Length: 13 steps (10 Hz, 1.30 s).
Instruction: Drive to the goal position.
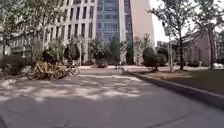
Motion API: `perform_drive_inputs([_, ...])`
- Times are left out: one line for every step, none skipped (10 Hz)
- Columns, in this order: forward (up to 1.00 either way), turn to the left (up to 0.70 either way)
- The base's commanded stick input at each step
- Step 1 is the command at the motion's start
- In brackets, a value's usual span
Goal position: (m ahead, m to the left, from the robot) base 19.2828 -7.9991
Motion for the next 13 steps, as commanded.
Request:
perform_drive_inputs([0.7,0.0])
perform_drive_inputs([0.7,0.0])
perform_drive_inputs([0.7,0.0])
perform_drive_inputs([0.7,0.0])
perform_drive_inputs([0.7,0.0])
perform_drive_inputs([0.7,0.0])
perform_drive_inputs([0.7,0.0])
perform_drive_inputs([0.7,0.0])
perform_drive_inputs([0.7,0.0])
perform_drive_inputs([0.7,0.0])
perform_drive_inputs([0.7,0.08])
perform_drive_inputs([0.7,0.14])
perform_drive_inputs([0.7,0.14])
